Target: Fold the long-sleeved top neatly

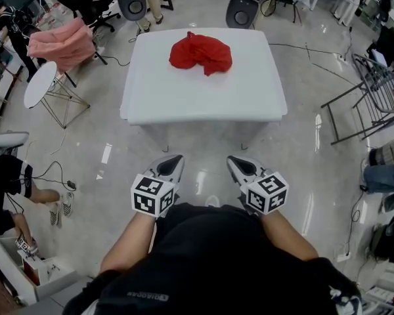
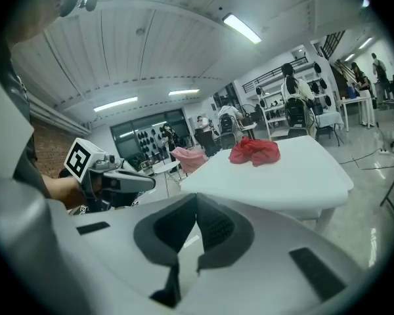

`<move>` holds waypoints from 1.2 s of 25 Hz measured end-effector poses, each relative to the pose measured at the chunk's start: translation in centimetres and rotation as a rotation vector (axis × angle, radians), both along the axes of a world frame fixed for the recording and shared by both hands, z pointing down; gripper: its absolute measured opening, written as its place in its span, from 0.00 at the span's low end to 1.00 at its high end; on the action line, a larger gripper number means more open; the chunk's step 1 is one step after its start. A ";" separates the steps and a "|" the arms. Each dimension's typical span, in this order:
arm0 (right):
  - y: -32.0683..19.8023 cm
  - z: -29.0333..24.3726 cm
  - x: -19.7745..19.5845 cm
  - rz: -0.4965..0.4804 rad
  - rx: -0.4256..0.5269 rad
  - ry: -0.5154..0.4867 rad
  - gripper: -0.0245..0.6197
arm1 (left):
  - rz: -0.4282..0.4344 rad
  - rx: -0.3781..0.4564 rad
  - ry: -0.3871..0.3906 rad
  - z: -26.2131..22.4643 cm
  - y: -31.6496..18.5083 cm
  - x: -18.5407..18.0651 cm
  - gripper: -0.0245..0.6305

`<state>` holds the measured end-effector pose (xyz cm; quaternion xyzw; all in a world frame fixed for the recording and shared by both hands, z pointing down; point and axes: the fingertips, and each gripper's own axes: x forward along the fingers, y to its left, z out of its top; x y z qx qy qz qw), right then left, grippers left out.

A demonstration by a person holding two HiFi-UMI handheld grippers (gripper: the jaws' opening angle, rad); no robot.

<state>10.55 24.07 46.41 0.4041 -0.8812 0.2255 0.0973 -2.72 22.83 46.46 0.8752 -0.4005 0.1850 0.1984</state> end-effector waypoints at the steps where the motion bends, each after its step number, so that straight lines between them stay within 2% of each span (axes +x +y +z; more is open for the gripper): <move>1: -0.4 0.2 0.2 -0.003 -0.004 -0.004 0.05 | -0.003 0.001 -0.001 0.0 -0.4 0.3 0.04; 6: -1.7 0.4 1.3 -0.013 -0.019 -0.022 0.05 | -0.009 -0.004 -0.019 0.1 -1.6 1.5 0.04; 12: -2.8 1.5 1.5 -0.024 -0.044 -0.022 0.05 | -0.030 -0.029 -0.022 1.2 -2.8 1.4 0.04; 19: -5.1 2.8 2.0 -0.017 -0.065 -0.005 0.05 | -0.012 -0.057 -0.023 2.8 -5.0 1.7 0.04; 24: -8.1 2.7 2.2 -0.009 -0.056 0.022 0.05 | -0.003 -0.043 -0.015 2.4 -9.0 1.8 0.04; 30: -14.2 2.6 1.5 0.021 -0.065 0.038 0.05 | 0.017 -0.036 -0.010 1.9 -15.3 0.5 0.04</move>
